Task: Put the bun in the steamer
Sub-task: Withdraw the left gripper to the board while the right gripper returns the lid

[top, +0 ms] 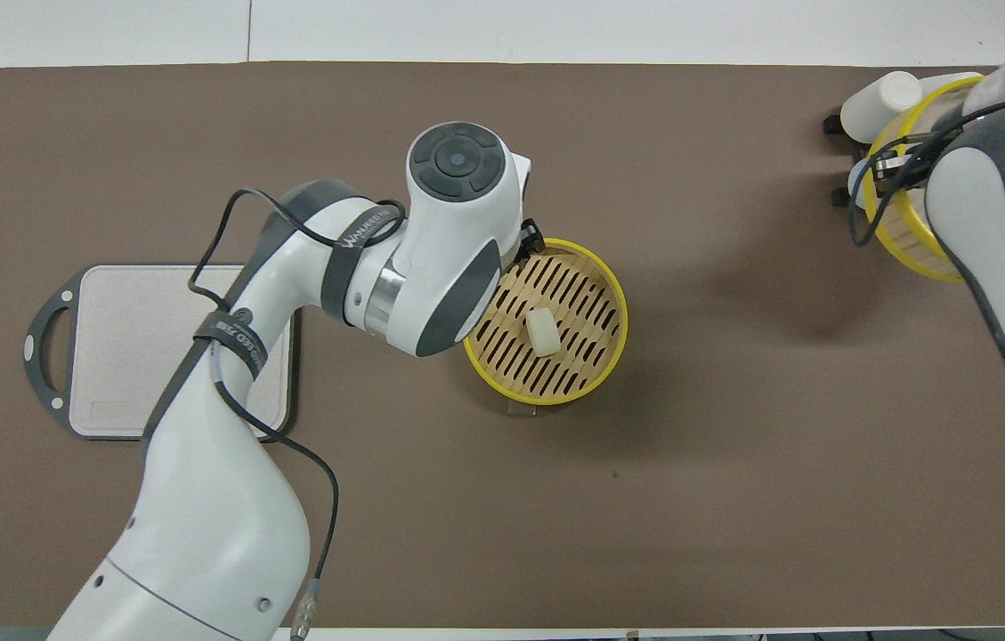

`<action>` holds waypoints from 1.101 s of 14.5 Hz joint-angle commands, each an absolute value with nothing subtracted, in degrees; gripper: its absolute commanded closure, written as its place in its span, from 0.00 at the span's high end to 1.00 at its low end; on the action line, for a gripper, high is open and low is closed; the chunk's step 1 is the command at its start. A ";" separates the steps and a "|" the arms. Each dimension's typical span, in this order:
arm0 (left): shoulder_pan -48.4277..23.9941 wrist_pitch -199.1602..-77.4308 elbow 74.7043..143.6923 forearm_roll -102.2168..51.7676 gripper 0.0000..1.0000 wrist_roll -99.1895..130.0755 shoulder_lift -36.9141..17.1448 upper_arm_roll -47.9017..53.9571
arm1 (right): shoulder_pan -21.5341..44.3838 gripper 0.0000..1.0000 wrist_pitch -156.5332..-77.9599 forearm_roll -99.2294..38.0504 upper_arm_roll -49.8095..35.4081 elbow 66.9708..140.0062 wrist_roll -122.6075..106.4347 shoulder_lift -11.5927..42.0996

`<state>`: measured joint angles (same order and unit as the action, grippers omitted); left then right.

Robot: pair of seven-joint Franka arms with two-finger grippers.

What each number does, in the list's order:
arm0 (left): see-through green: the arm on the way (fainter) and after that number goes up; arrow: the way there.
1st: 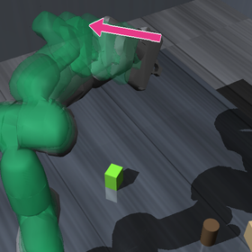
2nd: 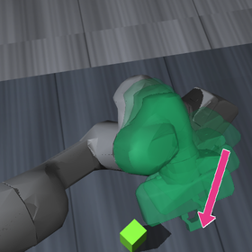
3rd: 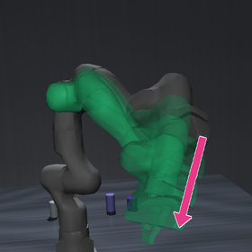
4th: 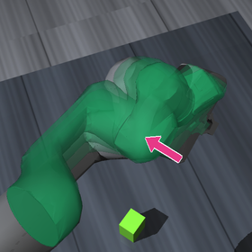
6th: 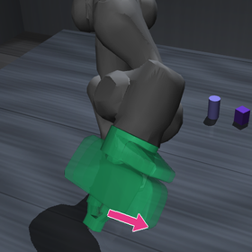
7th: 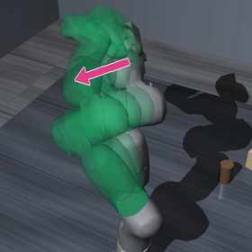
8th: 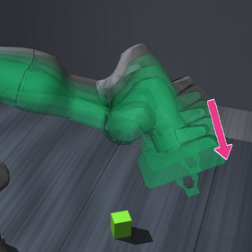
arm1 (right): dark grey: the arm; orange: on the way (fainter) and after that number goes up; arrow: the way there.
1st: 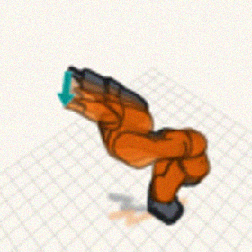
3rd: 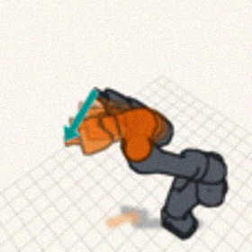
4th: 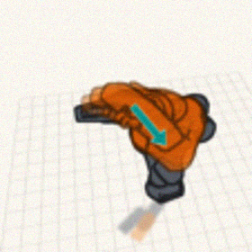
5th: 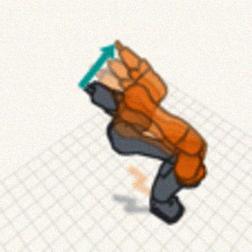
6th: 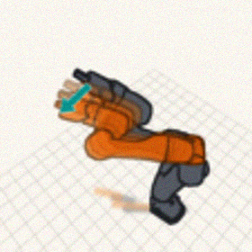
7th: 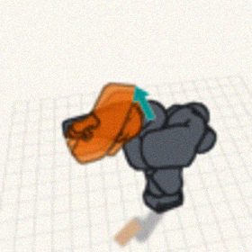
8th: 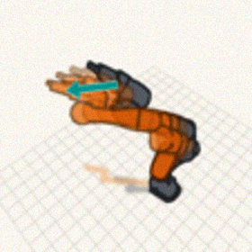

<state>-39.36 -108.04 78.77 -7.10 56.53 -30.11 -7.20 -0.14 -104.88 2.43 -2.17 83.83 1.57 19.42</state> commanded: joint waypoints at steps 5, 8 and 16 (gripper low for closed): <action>-27.08 -98.98 84.55 -6.94 1.00 43.10 -18.28 -8.88 | 19.57 0.00 -101.96 2.55 -2.20 72.27 33.89 26.08; -19.98 -95.73 86.04 -6.59 1.00 30.89 -15.57 -8.97 | 28.27 0.00 -101.86 3.25 -1.93 69.52 46.45 30.22; -10.81 -88.95 89.39 -3.54 1.00 10.20 -8.44 -9.05 | 36.30 0.00 -107.75 3.08 -1.76 70.22 57.04 34.89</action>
